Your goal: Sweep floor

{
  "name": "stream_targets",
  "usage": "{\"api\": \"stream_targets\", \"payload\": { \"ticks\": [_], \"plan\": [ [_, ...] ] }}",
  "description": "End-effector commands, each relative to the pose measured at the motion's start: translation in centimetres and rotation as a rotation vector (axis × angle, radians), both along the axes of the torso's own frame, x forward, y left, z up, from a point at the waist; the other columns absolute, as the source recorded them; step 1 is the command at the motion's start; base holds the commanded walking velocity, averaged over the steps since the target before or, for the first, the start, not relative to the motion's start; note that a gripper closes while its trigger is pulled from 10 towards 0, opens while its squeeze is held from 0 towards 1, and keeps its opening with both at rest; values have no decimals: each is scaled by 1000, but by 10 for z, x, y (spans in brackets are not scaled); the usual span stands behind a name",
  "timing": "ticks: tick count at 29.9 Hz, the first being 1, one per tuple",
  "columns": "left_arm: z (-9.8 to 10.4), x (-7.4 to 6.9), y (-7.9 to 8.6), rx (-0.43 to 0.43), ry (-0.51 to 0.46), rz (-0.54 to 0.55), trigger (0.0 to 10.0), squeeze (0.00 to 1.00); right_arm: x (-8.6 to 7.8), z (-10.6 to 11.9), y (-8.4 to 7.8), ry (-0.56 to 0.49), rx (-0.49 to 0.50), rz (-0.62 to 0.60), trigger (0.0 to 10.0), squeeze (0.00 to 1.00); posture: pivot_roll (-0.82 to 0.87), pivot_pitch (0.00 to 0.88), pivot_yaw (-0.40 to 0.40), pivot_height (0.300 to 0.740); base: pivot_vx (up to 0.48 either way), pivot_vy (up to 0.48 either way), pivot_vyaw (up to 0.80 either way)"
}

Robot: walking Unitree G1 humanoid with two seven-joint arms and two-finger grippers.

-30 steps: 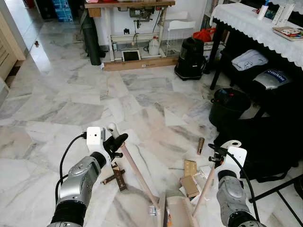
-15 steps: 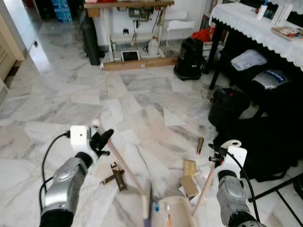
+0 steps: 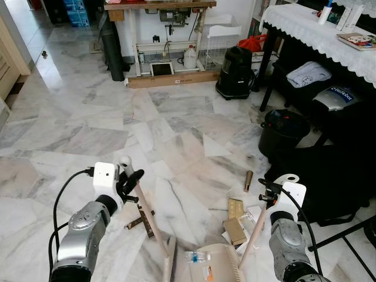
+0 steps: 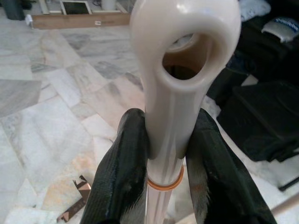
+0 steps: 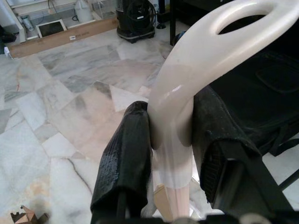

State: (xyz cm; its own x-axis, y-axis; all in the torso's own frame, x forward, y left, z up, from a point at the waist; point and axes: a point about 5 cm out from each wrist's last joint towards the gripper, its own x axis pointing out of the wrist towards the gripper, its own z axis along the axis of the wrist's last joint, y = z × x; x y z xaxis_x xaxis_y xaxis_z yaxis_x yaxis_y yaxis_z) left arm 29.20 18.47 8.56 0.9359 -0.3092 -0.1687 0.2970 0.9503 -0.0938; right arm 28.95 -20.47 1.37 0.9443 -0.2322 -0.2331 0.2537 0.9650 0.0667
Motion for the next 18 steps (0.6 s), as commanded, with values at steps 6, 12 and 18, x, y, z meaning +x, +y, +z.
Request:
{"api": "stream_targets", "payload": {
  "ticks": [6,12,18],
  "plan": [
    [-3,1,-10,-33,30,-37,10000,0,-6,-10,4,49,44,-5,10000,0,5,0,-2,740,0,0,0],
    [-4,2,-13,-95,76,-41,10000,0,-6,-10,4,49,44,-6,10000,0,6,0,-2,740,0,0,0],
    [-2,3,-14,-223,153,-49,10000,0,-5,-9,5,48,47,-6,10000,0,14,0,-1,740,0,0,0]
  ]
}}
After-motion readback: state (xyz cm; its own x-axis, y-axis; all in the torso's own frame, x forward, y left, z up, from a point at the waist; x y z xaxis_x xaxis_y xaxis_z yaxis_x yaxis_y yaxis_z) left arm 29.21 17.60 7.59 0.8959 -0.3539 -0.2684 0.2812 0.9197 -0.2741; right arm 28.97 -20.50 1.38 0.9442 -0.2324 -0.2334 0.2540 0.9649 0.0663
